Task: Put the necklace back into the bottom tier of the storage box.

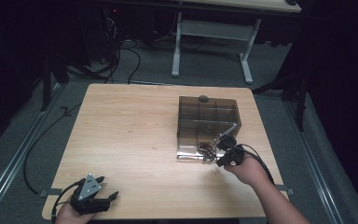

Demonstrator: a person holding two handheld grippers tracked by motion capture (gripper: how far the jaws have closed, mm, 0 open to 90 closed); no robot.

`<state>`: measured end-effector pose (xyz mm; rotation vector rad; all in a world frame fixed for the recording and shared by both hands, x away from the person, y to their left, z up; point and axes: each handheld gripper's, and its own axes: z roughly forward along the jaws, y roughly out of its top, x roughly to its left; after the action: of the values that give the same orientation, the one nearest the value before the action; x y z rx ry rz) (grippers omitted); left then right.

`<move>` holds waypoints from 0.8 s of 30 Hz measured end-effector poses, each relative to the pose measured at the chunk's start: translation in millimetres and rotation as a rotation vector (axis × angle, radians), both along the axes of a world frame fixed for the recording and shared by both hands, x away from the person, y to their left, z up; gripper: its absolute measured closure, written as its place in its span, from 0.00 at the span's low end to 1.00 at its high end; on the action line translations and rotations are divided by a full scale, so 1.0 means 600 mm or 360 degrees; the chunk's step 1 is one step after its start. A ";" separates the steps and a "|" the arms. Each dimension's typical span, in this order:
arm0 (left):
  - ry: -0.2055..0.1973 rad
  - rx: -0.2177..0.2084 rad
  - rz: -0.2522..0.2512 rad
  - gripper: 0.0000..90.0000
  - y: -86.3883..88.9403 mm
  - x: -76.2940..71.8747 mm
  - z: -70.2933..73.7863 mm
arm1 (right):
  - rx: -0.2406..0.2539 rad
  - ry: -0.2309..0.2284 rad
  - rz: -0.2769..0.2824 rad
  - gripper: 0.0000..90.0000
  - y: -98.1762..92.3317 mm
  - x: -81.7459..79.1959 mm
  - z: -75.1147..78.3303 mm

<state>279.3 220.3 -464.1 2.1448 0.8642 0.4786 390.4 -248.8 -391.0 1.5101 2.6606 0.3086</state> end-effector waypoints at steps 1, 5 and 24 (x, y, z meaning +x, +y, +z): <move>-0.0001 -0.0004 0.0003 0.27 0.000 0.000 0.000 | 0.0010 0.0001 -0.0004 0.83 -0.001 -0.004 -0.003; -0.0002 -0.0003 0.0005 0.27 0.000 0.000 0.000 | 0.0030 -0.0053 -0.0027 0.78 -0.004 -0.023 -0.016; -0.0016 -0.0002 0.0030 0.27 -0.001 -0.001 -0.001 | 0.0373 -0.0567 -0.0083 0.67 -0.038 -0.111 -0.066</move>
<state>278.6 219.8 -464.6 2.1329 0.8798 0.4977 323.7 -271.8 -430.6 1.4174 2.3656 0.8264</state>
